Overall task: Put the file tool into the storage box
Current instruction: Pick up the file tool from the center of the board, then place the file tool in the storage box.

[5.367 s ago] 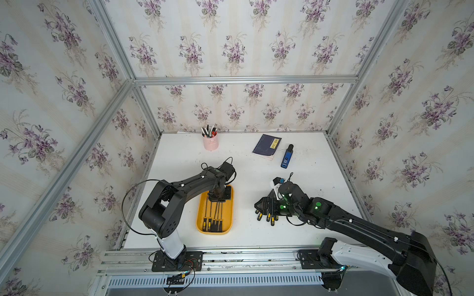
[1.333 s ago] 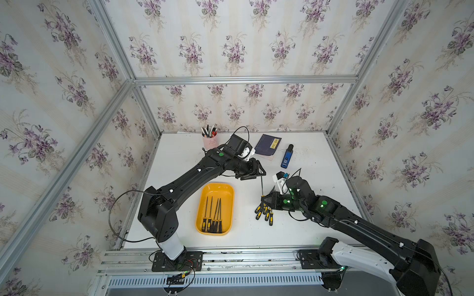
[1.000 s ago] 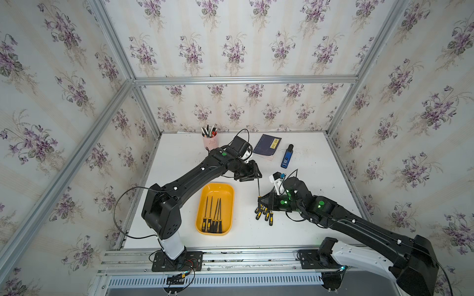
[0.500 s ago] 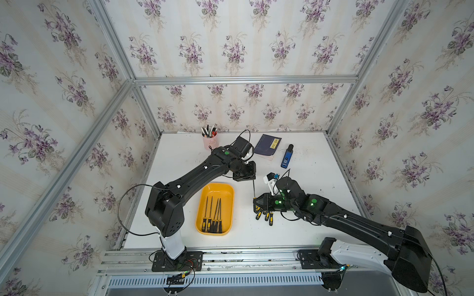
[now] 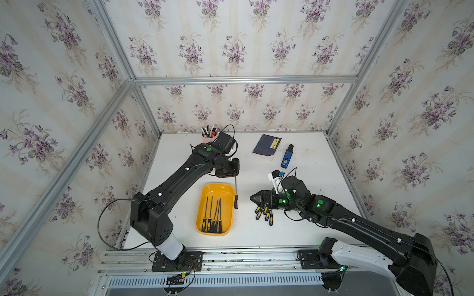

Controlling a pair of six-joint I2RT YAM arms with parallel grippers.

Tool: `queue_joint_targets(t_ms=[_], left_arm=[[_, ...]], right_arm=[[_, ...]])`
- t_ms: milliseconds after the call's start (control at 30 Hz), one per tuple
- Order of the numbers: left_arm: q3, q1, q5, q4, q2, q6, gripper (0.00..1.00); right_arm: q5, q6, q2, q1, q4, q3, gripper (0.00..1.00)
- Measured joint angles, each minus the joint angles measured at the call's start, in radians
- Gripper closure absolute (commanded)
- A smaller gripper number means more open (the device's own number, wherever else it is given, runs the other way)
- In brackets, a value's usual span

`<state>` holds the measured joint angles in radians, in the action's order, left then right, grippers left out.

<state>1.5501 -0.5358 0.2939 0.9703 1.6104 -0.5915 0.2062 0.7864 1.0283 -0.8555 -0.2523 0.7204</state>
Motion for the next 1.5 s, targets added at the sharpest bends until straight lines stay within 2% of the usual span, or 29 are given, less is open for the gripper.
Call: queue_joint_targets(t_ms=[300,867,1500], left_arm=[[-0.165,0.031,-0.052,0.021,-0.029,0.041,1.00],[-0.354,-0.006,-0.081,-0.114,0.035,0.014,1.00],[-0.408,-0.027,-0.108,-0.177,0.093,-0.018,1.00]], right_arm=[[-0.008,0.000,-0.026,0.021,-0.021,-0.019,0.00],[-0.017,0.005,-0.040,0.023,-0.035,-0.036,0.00],[-0.030,0.023,-0.021,0.023,-0.036,-0.051,0.00]])
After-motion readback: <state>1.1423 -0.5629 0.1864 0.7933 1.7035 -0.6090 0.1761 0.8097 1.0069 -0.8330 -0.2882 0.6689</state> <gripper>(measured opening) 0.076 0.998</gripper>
